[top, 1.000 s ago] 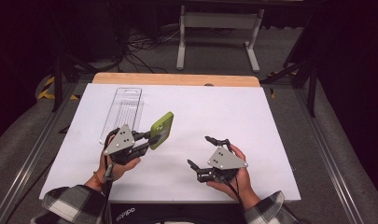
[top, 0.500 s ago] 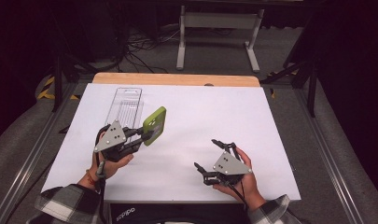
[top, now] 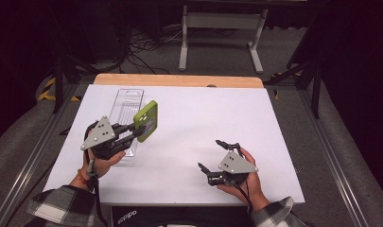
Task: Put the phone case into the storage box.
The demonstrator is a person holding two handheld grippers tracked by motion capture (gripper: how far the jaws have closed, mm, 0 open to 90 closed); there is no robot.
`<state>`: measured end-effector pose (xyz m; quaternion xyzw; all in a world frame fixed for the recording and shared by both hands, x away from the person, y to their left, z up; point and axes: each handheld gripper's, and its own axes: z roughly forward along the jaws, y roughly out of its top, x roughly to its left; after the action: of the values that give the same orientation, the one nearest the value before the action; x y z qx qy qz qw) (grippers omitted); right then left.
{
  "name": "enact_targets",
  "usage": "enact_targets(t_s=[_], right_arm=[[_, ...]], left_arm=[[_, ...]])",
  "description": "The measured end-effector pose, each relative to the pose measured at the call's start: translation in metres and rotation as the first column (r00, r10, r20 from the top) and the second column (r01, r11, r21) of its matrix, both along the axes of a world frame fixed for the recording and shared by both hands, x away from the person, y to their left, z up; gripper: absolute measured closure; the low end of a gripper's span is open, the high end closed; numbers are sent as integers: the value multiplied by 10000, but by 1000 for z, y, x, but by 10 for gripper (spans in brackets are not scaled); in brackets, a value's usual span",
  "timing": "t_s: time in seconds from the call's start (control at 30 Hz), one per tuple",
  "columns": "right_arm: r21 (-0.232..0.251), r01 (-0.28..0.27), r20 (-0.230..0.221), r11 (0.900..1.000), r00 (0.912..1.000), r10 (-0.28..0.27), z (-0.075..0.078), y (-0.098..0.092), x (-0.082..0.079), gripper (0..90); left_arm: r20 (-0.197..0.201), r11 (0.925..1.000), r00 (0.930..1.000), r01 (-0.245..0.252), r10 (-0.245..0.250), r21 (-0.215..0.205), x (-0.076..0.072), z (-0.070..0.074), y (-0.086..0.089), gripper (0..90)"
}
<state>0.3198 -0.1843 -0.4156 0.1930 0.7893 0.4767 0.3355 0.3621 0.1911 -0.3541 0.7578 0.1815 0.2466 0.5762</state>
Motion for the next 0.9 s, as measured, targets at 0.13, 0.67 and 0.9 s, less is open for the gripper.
enact_targets(t_s=[0.13, 0.67, 0.9], right_arm=[[60, 75, 108, 10000, 9999, -75, 0, -1, 0, 111], [-104, 122, 55, 9999, 9999, -121, -1, 1, 0, 111], [-102, 124, 66, 9999, 9999, -123, -1, 1, 0, 112]], left_arm=[[24, 10000, 10000, -50, 50, -54, 2, 4, 10, 780], [-1, 9995, 9995, -302, 302, -37, 10, 5, 29, 780], [-48, 9986, 9986, -523, 523, -12, 13, 6, 38, 780]])
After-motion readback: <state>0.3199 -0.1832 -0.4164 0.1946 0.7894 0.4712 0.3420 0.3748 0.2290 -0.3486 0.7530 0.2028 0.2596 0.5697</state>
